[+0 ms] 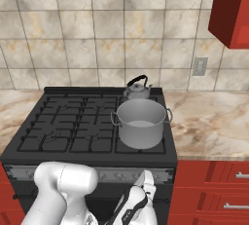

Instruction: Pick the kettle from the cabinet and place it on a stove burner. Then pick the pot from the counter and place it on another stove burner. Finally, turn both burners on.

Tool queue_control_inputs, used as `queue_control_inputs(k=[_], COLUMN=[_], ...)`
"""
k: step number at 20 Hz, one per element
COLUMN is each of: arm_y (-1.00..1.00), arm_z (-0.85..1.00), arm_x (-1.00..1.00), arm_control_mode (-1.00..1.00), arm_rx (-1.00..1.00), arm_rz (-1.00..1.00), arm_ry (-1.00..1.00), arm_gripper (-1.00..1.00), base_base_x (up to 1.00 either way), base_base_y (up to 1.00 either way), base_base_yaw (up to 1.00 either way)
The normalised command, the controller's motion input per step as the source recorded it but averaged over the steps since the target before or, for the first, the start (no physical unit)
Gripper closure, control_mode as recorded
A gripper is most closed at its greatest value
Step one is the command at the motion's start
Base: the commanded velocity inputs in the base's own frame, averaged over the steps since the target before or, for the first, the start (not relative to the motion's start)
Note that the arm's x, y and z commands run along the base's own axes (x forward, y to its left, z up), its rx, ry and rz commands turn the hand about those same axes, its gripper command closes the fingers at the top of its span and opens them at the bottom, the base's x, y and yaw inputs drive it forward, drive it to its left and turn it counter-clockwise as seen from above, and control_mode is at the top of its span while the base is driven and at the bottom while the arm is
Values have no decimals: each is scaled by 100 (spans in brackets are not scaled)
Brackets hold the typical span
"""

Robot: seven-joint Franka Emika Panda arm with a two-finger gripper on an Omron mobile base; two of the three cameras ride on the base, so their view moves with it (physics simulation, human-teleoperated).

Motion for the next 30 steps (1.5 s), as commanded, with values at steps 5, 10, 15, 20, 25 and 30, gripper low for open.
queue_control_inputs(k=[5, 10, 15, 20, 25, 30], arm_y=[3, 0, -12, -28, -24, -19], arm_z=[0, 0, 0, 0, 0, 12], arm_x=[-7, -1, -31, -48, -59, -51], arm_control_mode=[-100, -100, -100, -100, -100, -100], arm_rx=[-5, 0, 7, 3, 2, 8], arm_rz=[0, 0, 0, 0, 0, 0], arm_ry=[0, 0, -3, -4, -7, -9], arm_gripper=[100, -100, -100, -100, -100, -100], base_base_x=[0, 0, 0, 0, 0, 0], base_base_y=[0, 0, 0, 0, 0, 0], base_base_yaw=[0, 0, 0, 0, 0, 0])
